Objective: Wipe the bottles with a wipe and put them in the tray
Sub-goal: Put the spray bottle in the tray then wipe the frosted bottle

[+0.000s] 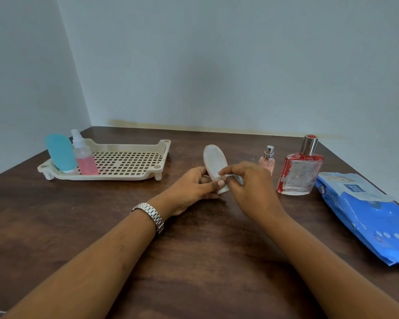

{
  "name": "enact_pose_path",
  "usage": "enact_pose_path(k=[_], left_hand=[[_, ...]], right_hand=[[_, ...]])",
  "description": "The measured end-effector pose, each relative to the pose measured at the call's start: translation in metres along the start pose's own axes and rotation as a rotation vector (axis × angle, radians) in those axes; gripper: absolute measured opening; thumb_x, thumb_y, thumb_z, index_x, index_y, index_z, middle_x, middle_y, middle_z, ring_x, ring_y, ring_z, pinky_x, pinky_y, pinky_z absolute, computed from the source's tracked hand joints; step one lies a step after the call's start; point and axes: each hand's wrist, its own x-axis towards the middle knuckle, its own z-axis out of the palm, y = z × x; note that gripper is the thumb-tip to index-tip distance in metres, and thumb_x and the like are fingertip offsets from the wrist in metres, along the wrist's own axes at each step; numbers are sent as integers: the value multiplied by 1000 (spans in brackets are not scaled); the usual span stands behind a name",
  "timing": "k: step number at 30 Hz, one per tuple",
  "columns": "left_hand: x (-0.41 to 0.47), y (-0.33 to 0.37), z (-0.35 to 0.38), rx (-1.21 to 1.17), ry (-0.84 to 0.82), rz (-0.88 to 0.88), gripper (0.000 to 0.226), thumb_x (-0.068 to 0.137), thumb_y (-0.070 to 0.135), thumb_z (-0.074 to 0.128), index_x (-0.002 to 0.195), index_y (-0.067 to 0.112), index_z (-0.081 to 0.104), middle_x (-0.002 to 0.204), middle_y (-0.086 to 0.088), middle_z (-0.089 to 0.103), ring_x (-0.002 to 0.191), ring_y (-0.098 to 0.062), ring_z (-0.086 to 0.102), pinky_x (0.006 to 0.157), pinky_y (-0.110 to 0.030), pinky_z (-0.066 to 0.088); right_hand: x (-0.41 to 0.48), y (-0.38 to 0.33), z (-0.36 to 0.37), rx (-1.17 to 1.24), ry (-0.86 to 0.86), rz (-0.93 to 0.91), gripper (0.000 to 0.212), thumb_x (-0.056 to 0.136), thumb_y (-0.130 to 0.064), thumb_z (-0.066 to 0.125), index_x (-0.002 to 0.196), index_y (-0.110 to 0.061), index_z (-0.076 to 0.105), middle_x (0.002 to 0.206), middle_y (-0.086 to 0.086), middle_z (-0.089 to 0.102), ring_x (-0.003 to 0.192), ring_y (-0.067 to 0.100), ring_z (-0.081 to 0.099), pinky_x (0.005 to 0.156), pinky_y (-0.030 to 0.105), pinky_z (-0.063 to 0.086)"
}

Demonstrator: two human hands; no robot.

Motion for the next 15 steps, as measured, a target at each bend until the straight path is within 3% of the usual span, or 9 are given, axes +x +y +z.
enact_pose_path(k=[6, 10, 15], left_hand=[[0, 1, -1, -3, -45, -8, 28, 89, 3, 62, 117, 3, 60, 101, -8, 71, 95, -16, 68, 87, -29, 56], [-4, 2, -5, 46, -47, -8, 22, 87, 0, 64, 109, 2, 63, 92, -5, 73, 88, -13, 69, 77, -22, 56], [-3, 2, -3, 95, -26, -20, 25, 85, 4, 67, 110, 6, 64, 99, -9, 73, 94, -17, 70, 83, -26, 57]], right_hand=[[7, 1, -1, -7, 27, 22, 22, 87, -7, 58, 102, -15, 72, 106, 3, 68, 88, 2, 51, 74, 6, 36], [0, -5, 5, -78, -54, -69, 22, 89, -10, 57, 104, -18, 71, 101, 0, 66, 82, 1, 47, 64, -2, 33], [2, 0, -1, 9, -31, 35, 20, 86, -8, 60, 98, -18, 73, 108, 0, 68, 88, 0, 51, 64, -1, 35]])
